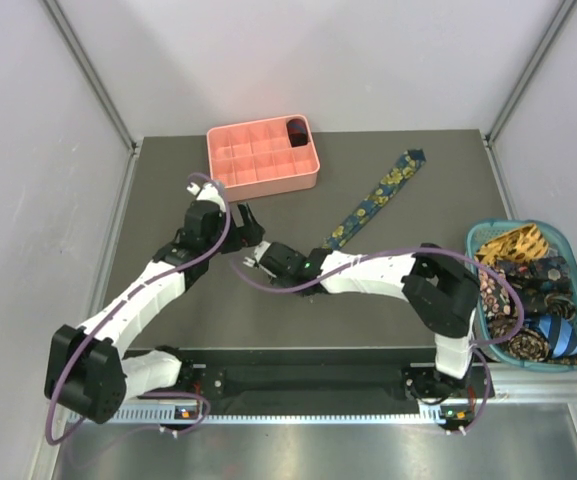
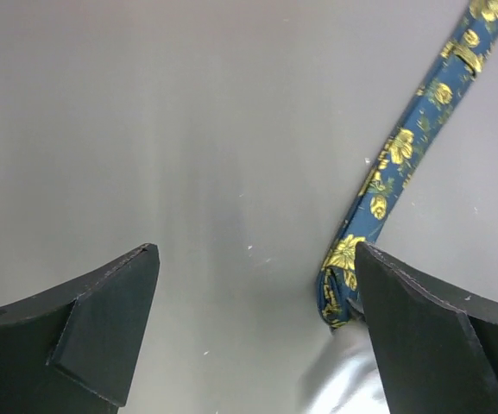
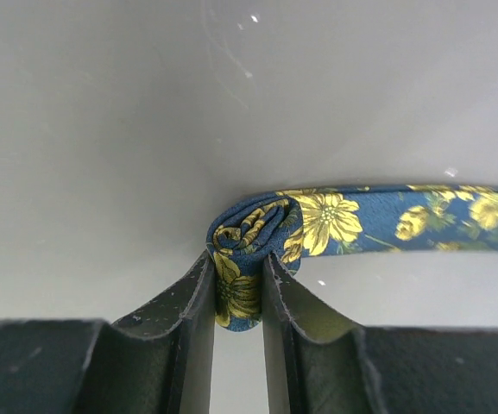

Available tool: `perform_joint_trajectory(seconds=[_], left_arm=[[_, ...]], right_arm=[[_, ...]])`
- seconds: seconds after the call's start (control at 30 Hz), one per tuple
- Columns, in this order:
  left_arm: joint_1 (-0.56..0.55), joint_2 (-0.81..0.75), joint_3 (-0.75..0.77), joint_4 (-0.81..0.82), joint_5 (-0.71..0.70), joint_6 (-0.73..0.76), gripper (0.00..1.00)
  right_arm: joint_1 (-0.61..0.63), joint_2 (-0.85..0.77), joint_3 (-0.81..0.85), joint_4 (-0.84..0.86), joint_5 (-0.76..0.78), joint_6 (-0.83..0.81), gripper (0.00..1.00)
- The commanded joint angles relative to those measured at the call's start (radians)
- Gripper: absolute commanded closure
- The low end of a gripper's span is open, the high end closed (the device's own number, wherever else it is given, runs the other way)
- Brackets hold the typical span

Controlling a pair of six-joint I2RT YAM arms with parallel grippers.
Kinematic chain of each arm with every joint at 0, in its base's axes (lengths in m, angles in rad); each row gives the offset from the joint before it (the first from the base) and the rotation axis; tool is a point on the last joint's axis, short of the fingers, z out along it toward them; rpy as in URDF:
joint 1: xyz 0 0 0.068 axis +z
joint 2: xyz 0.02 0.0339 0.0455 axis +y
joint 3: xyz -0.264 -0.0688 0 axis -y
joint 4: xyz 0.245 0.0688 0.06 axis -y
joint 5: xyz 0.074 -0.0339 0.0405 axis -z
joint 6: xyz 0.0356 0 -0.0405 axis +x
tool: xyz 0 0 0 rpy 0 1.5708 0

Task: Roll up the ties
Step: Roll the tie

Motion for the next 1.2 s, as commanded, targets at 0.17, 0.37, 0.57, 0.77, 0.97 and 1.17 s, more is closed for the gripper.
perform_joint_trajectory(seconds=[0.17,0.37,0.57,0.77,0.97,1.17], left_arm=[[0.021,-0.104,-0.135,0.129,-0.046,-0.104,0.01],[0.021,-0.106,-0.186,0.155,0.023,-0.089,0.03],[0.018,-0.092,-0.229,0.222,0.109,-0.047,0.06],[-0.03,-0.057,-0.25,0.31,0.247,0.037,0.07],[-0.221,0.069,-0.132,0.221,0.123,0.161,0.05],[-0.329,0.218,0.015,0.103,0.033,0.275,0.04]], right_arm=[[-0.157,-0.123,-0.042,0.103,-0.411,0.049,0.99],[-0.242,-0.117,-0.049,0.112,-0.629,0.084,0.99],[-0.341,-0.097,-0.079,0.153,-0.828,0.125,0.99],[-0.437,-0.039,-0.089,0.198,-1.047,0.206,1.0],[-0.516,0.003,-0.122,0.255,-1.159,0.249,1.0],[-0.564,0.052,-0.115,0.276,-1.255,0.266,1.0]])
